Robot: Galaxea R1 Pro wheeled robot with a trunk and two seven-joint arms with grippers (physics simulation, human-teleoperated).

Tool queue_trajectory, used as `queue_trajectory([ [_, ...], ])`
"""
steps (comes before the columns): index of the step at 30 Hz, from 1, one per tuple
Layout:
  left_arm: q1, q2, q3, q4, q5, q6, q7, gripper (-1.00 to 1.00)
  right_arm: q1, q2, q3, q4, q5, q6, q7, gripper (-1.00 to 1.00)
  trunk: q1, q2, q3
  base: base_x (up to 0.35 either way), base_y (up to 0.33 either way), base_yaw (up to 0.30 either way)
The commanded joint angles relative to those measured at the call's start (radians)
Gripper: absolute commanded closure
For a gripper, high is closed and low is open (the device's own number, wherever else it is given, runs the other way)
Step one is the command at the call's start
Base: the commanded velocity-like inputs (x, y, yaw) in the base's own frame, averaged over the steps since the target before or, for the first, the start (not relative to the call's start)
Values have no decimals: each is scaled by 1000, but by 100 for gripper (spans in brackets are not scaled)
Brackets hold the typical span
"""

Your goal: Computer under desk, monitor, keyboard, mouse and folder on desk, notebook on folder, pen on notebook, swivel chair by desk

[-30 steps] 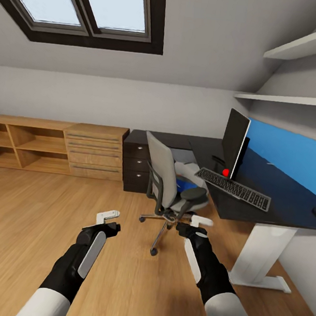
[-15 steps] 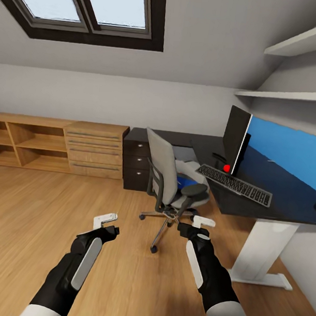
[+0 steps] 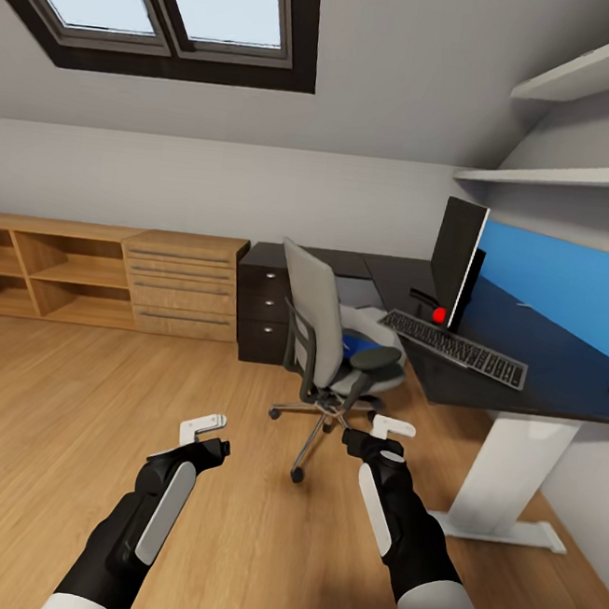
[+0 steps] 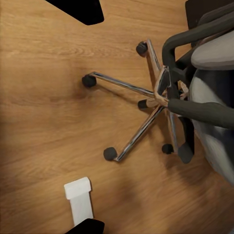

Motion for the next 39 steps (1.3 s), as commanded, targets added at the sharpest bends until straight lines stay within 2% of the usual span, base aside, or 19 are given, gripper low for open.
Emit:
queue_trajectory([
  [1, -1, 0, -1, -1, 11, 2, 10, -100, -1, 0, 2, -2, -10, 2, -9, -100, 4, -8, -4, 0, 0, 0],
  [32, 5, -1, -1, -2, 11, 2, 9, -100, -1, 0, 3, -3, -11, 1, -9, -100, 123, -225, -101, 0, 0, 0],
  [39, 6, -1, -1, -2, 11, 2, 9, -100, -1, 0, 33, -5, -10, -1, -8, -100, 149, -274, -123, 0, 0, 0],
])
